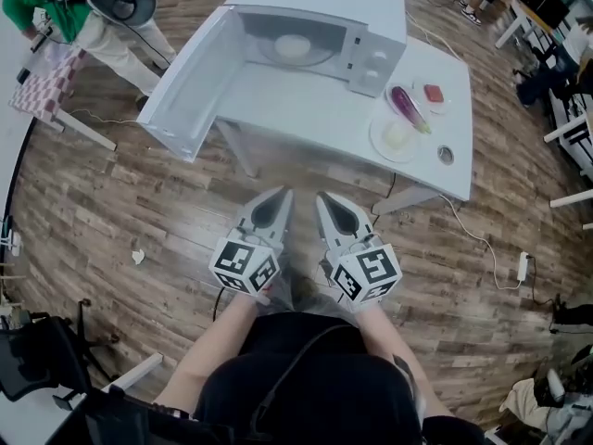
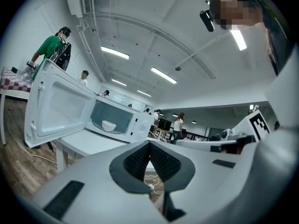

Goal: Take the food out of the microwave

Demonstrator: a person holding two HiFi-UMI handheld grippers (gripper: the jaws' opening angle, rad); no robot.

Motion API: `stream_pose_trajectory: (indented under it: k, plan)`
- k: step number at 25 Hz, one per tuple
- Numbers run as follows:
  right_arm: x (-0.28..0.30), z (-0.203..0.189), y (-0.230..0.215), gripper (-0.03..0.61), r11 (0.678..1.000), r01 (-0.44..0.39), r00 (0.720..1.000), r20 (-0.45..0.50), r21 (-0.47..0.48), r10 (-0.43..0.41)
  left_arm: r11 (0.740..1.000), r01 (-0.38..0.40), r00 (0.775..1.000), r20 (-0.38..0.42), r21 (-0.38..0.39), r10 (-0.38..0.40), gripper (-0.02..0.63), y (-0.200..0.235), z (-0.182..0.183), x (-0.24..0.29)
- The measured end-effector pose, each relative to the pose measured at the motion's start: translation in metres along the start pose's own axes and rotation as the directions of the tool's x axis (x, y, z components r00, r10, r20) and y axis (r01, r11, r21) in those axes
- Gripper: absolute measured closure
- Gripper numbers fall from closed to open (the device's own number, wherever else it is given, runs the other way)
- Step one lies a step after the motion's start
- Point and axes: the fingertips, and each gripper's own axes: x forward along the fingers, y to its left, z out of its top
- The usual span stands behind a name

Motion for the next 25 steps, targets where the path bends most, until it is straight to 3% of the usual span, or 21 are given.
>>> stream_pose_trajectory:
  k: [9, 25]
  plan:
    - [0.092, 0.025, -0.022, 0.560, 0.999, -0.053, 0.998, 0.015, 0.007, 0.053, 0.998, 0.061, 0.998, -0.023, 0.025, -0.061, 0.604, 0.068, 0.038, 0.069]
    - [0.204, 0.032, -0.074, 0.560, 0.995, 0.093, 0.996, -0.018, 0.047, -0.092, 0.993, 0.122, 0.991, -0.051, -0.001, -0.122, 0.603, 0.160, 0.061, 0.141]
